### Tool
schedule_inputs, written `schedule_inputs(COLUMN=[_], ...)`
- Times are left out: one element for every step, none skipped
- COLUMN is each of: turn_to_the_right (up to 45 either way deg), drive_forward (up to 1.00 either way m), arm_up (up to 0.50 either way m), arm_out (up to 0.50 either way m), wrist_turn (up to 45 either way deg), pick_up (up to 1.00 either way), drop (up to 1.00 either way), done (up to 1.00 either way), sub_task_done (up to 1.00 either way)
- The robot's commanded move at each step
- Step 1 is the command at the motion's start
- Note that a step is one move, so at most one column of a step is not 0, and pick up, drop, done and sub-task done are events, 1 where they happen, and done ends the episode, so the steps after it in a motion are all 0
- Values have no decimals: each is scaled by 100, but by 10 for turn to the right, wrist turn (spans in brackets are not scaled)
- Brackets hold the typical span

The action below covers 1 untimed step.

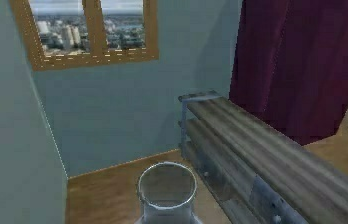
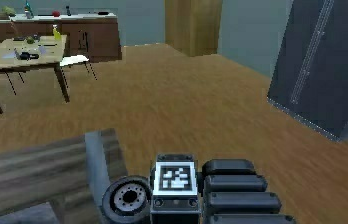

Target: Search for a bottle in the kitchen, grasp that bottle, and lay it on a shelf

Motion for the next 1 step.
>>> schedule_inputs(turn_to_the_right=[30], drive_forward=[0], arm_up=[0], arm_out=[0], wrist_turn=[0], pick_up=[0], drop=[0], done=[0], sub_task_done=[0])
